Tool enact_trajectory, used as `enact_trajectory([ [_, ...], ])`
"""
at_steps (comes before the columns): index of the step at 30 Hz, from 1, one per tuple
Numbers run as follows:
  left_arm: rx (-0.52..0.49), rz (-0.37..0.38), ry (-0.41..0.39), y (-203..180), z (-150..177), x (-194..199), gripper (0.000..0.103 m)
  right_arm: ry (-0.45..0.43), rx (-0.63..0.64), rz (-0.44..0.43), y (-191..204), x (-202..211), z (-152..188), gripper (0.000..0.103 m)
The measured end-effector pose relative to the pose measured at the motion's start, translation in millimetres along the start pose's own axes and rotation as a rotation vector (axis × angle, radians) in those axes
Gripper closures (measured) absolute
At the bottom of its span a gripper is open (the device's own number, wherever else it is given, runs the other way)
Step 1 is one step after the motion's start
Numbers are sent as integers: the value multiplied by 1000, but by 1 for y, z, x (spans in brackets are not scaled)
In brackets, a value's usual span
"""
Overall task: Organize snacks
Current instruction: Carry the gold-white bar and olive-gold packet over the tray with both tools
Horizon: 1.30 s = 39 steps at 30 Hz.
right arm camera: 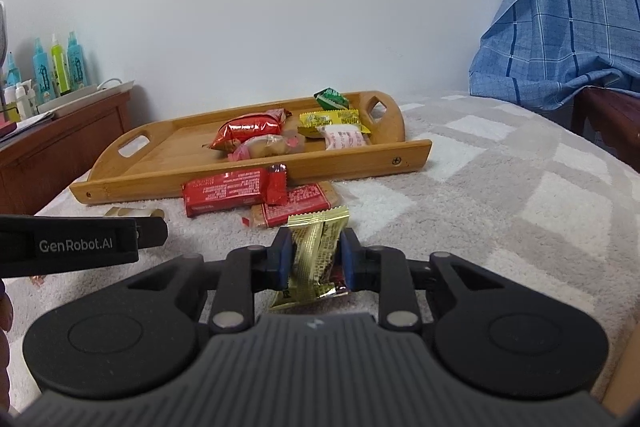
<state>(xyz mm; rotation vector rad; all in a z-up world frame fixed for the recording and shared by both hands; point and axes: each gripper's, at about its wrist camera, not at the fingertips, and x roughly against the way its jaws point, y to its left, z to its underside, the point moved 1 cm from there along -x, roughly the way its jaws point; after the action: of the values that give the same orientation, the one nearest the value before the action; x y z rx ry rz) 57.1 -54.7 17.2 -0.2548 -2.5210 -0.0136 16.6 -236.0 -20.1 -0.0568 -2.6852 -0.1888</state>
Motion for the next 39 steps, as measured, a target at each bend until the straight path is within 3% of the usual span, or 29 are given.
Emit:
enact_trajectory([
  [20, -21, -20, -21, 9, -21, 3, 52, -63, 8, -51, 5, -3, -21, 74],
  [30, 14, -50, -55, 38, -55, -5, 52, -28, -28, -172, 9, -30, -64, 74],
  [39, 27, -54, -61, 64, -83, -35, 52, 35, 7, -295, 49, -68, -80, 74],
])
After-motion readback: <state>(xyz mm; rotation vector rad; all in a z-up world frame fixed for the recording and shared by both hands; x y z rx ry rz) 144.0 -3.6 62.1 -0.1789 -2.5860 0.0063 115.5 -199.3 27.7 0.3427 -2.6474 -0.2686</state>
